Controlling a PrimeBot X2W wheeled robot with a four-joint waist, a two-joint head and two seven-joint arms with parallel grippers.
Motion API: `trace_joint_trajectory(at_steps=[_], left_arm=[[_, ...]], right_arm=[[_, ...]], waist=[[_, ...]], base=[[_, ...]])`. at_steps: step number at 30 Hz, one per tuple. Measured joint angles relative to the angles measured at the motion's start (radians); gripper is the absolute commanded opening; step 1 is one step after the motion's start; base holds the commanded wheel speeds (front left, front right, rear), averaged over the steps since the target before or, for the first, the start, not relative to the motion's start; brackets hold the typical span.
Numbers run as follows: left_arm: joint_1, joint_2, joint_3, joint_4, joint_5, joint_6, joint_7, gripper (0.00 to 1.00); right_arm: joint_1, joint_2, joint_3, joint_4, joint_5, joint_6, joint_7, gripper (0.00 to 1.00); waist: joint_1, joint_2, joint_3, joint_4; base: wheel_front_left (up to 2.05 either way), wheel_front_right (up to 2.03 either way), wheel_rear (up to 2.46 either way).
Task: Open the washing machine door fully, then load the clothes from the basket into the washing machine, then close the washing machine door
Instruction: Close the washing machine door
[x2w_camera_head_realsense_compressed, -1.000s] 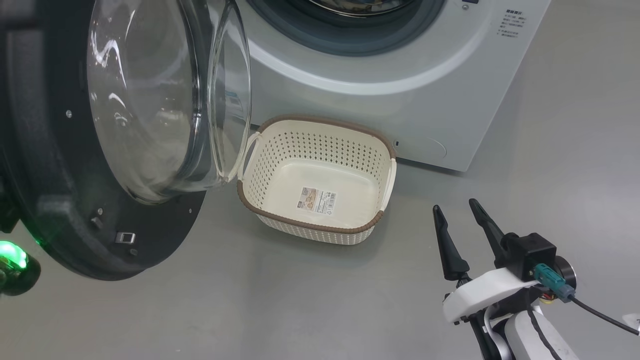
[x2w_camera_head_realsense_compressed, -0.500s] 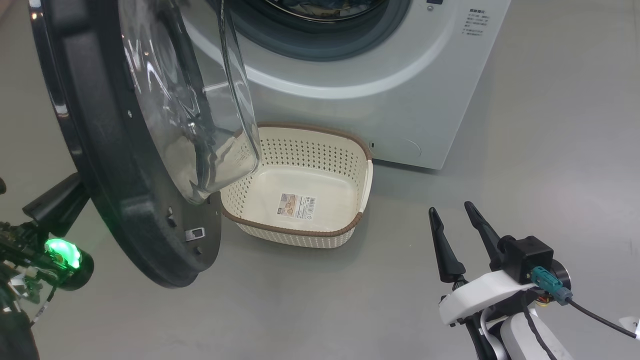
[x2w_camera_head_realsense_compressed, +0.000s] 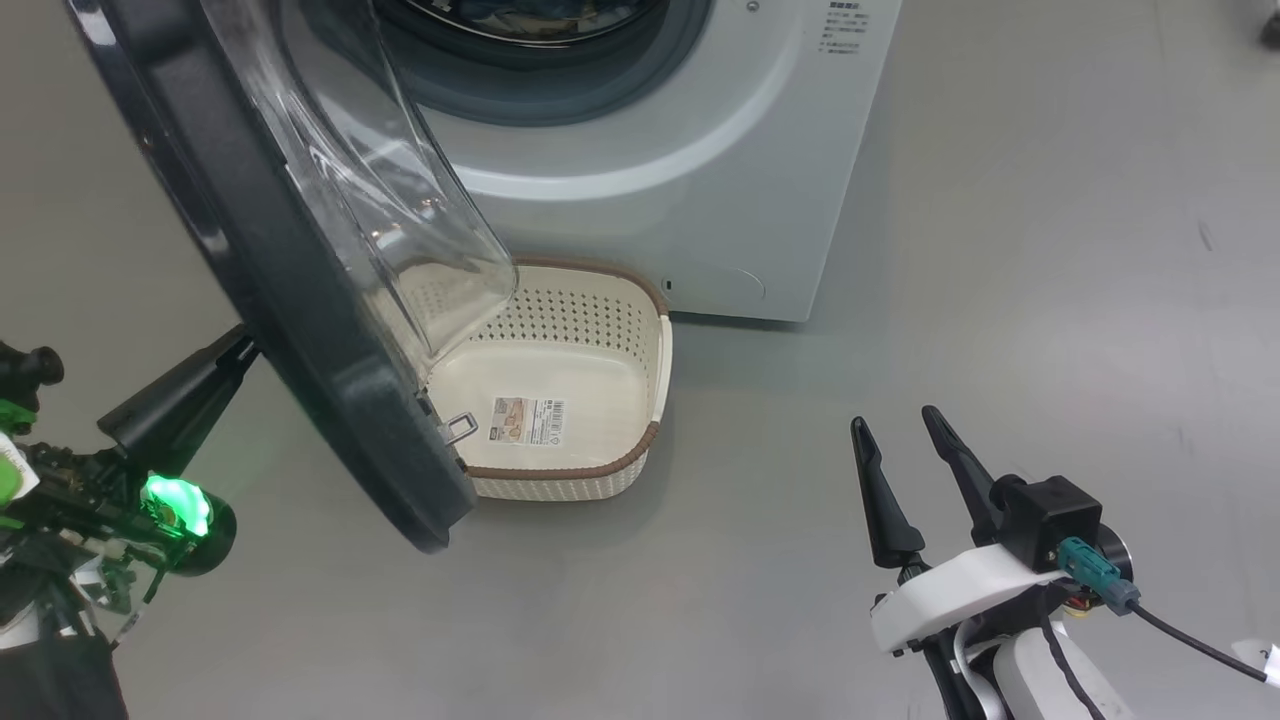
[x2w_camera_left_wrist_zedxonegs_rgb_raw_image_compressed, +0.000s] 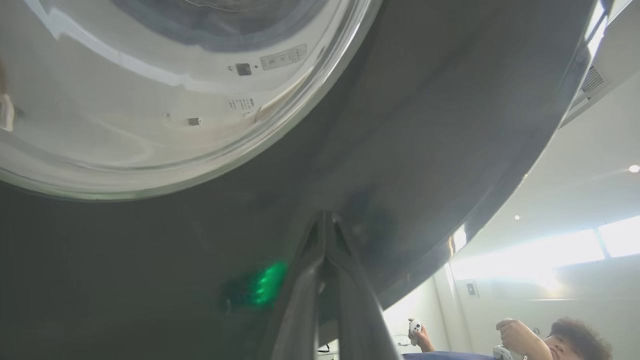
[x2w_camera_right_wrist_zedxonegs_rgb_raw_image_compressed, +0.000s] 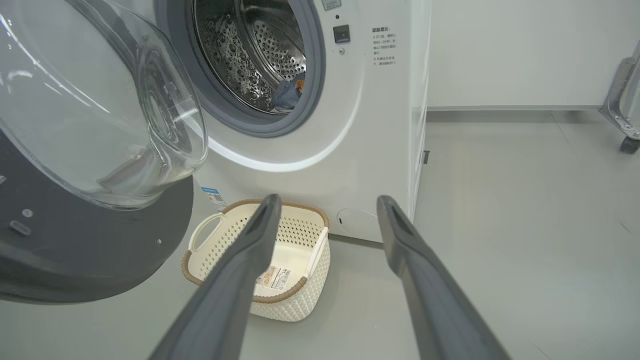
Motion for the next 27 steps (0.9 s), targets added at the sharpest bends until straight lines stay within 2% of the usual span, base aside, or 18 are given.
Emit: trace_joint_trajectory(at_steps=[14,27], left_arm=[[-0.001,-0.026,-0.041,-0.075,0.005,0.0,-0.075,0.0],[-0.066,-0.033,-0.044,-0.109,0.051,0.001,-0.212,0.0]], right_arm=[[0.001,0.003,0.015,0.002,0.01,-0.008,-0.012,1.0],[-0.001,0.006,0.03,-0.003,0.018,-0.017,-0.021,1.0]], waist=[[0.0,0.0,0.029,-0.132],[0.0,0.0,0.078,-0.241]], base=[[0.0,0.0,0.0],[0.0,0.0,0.0]])
